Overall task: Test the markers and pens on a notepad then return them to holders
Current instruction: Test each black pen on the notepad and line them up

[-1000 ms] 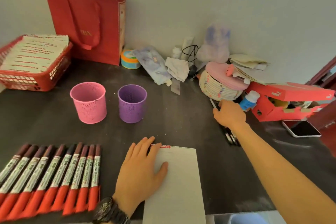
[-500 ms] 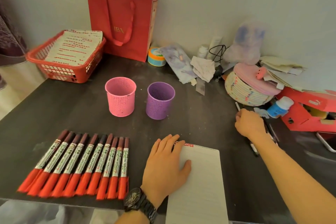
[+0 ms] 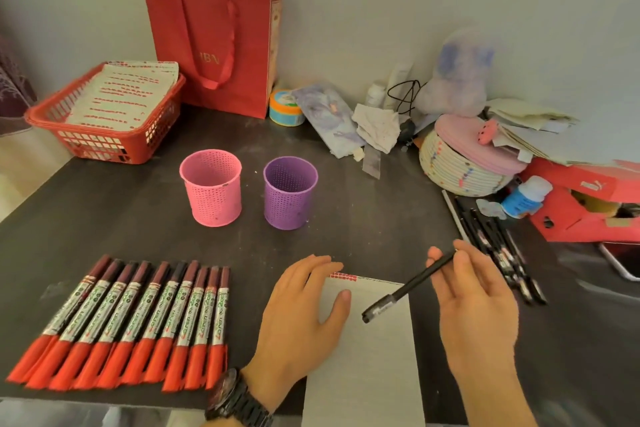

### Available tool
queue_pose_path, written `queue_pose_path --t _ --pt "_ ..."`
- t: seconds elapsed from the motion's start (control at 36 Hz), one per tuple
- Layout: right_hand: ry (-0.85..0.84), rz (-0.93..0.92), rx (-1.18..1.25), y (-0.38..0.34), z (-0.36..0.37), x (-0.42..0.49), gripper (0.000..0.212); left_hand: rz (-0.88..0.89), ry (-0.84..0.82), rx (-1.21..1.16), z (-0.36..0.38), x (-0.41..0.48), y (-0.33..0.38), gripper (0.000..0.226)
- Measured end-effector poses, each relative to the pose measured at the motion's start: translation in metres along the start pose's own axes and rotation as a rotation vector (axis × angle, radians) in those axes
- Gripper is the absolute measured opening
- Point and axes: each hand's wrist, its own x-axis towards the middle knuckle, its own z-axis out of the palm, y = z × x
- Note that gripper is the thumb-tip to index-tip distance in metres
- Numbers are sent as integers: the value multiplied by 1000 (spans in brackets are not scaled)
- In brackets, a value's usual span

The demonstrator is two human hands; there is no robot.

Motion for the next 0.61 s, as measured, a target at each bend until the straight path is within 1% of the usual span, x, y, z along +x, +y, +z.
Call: queue_pose_path --t 0.06,0.14,0.19,0.25,0.31,0.36,0.39,0.42,0.47,0.53,0.61 --pt "54 5 29 7 2 -16 23 44 -6 -69 -6 -6 9 45" --pt "111 11 84 15 4 -36 23 93 -152 -127 -9 -17 28 47" --pt "131 19 137 19 5 -44 24 99 -235 -118 -6 -21 36 40" --pt "120 47 202 21 4 -49 22 67 -271 -150 -5 -24 39 32" --pt "48 134 237 23 3 -52 16 75 -255 -126 -4 -27 39 31" --pt "-66 261 140 29 1 -56 29 115 -226 -52 -4 -27 40 34" --pt "-125 299 12 35 -2 -57 33 120 -225 -42 -3 -27 42 36" --pt "-177 304 -140 39 -4 -60 35 118 -232 -46 -3 -26 43 37" --pt "-231 239 -382 42 -6 -63 42 119 -220 -26 -4 -24 42 37" --pt "-260 159 -442 39 -9 -63 42 111 -197 38 -6 -24 42 45" --pt "-262 118 -402 33 -14 -57 43 10 -237 52 -5 -25 45 64"
